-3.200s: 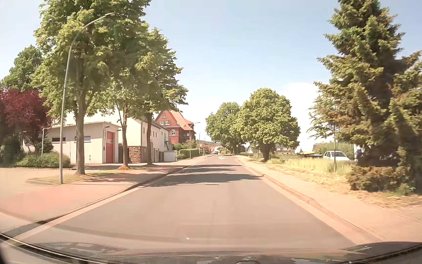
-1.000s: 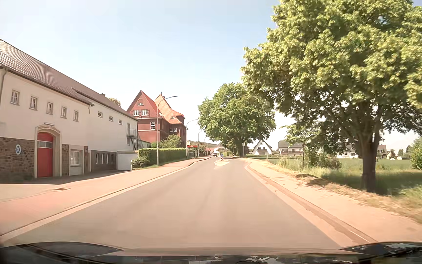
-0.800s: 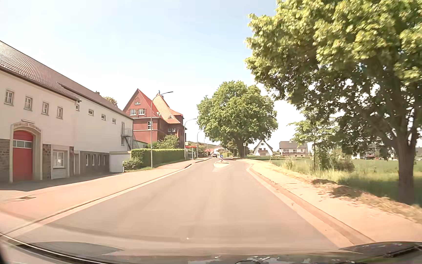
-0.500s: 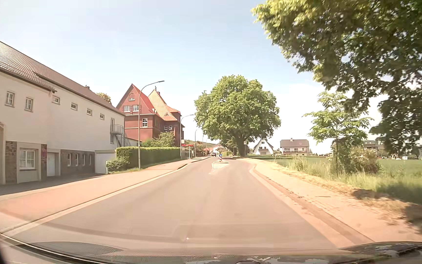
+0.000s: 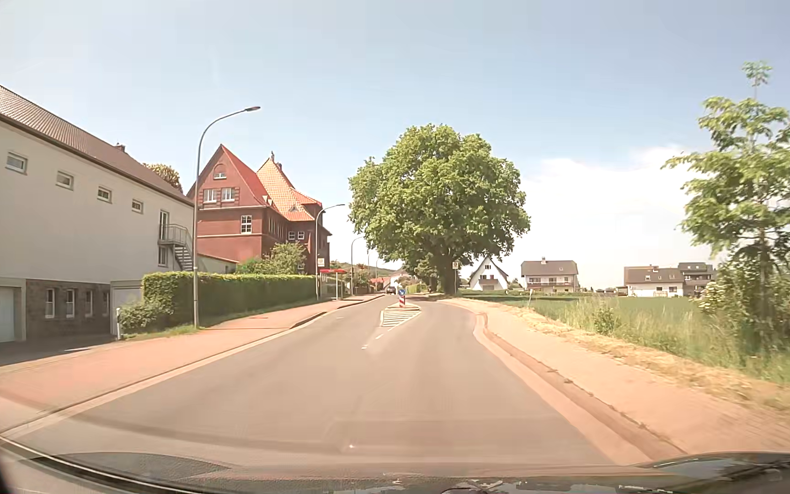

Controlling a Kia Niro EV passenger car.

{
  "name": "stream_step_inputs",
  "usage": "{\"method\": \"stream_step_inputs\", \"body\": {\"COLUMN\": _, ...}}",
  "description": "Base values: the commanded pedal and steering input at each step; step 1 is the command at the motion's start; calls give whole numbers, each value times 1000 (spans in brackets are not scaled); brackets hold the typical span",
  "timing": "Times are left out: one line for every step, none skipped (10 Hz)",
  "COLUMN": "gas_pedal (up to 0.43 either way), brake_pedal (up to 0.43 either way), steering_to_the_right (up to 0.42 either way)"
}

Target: Follow the waypoints while adhering to traffic rules and regulations

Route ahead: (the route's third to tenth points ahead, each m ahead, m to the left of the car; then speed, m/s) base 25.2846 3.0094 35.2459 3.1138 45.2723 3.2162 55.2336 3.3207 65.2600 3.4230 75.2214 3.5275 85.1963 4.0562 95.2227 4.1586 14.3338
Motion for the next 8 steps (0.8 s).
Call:
{"method": "stream_step_inputs", "body": {"gas_pedal": 189, "brake_pedal": 0, "steering_to_the_right": 14}}
{"method": "stream_step_inputs", "body": {"gas_pedal": 197, "brake_pedal": 0, "steering_to_the_right": 15}}
{"method": "stream_step_inputs", "body": {"gas_pedal": 197, "brake_pedal": 0, "steering_to_the_right": 16}}
{"method": "stream_step_inputs", "body": {"gas_pedal": 197, "brake_pedal": 0, "steering_to_the_right": 16}}
{"method": "stream_step_inputs", "body": {"gas_pedal": 197, "brake_pedal": 0, "steering_to_the_right": 16}}
{"method": "stream_step_inputs", "body": {"gas_pedal": 197, "brake_pedal": 0, "steering_to_the_right": 16}}
{"method": "stream_step_inputs", "body": {"gas_pedal": 197, "brake_pedal": 0, "steering_to_the_right": 15}}
{"method": "stream_step_inputs", "body": {"gas_pedal": 189, "brake_pedal": 0, "steering_to_the_right": 14}}
